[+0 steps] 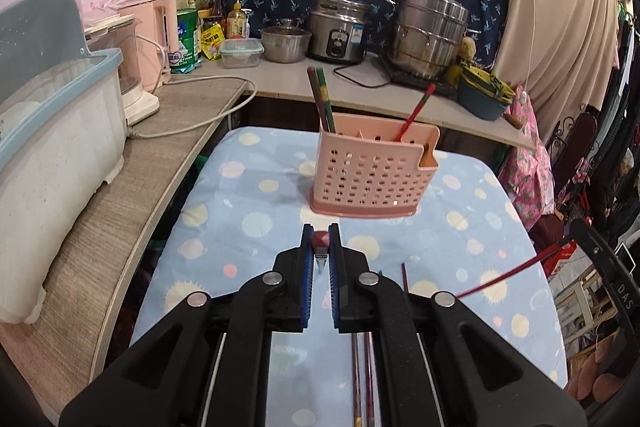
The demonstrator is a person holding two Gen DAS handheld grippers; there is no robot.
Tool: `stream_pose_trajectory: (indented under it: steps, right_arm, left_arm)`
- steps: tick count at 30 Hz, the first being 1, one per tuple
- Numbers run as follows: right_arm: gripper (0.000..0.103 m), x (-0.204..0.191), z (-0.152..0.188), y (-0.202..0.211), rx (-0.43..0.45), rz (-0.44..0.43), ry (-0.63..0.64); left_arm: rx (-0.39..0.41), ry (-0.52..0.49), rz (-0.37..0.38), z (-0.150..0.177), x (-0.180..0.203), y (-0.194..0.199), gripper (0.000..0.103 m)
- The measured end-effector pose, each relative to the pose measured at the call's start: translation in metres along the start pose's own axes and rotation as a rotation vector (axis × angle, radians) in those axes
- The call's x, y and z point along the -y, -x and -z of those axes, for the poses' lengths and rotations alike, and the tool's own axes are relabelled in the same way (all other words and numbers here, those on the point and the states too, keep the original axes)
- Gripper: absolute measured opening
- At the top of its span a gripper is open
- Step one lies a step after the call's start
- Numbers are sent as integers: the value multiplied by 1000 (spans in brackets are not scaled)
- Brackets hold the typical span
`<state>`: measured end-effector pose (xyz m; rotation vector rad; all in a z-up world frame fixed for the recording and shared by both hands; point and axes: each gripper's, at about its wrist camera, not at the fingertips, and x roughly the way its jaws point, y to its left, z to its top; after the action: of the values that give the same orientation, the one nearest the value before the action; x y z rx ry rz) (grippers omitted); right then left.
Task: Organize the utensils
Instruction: 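Lift both chopsticks and carry them up to the pink holder, then lower both chopsticks into the pink holder and open both grippers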
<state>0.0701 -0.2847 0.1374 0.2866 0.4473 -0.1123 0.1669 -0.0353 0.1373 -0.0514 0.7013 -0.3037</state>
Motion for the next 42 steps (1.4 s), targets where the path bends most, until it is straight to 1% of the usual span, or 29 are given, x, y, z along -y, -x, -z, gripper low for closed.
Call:
stream_pose_trajectory:
  steps: [9, 14, 17, 21, 26, 33, 38, 42]
  right_arm:
    - [7, -6, -31, -14, 24, -31, -11]
    - [7, -6, -58, -18, 56, -65, -32]
    - [7, -7, -80, -19, 93, -72, -41]
    - [7, -10, -107, -20, 139, -96, -55]
    - [7, -18, -139, -31, 195, -101, -47]
    - [7, -22, -171, -61, 228, -114, -72]
    - [7, -30, -183, -84, 232, -119, -67]
    - [7, -36, -180, -106, 208, -103, -42]
  left_arm:
    - [51, -3, 26, -42, 6, 0, 7]
    - [90, -6, 52, -67, 12, 7, 7]
    - [113, 6, 74, -85, 14, 12, 7]
    - [166, 22, 88, -112, 16, 21, 7]
    - [230, 14, 69, -142, 21, 25, 7]
    - [244, 22, 57, -170, 21, 6, 7]
    - [233, 15, 51, -173, 23, -15, 7]
    - [204, 14, 50, -169, 24, -35, 7]
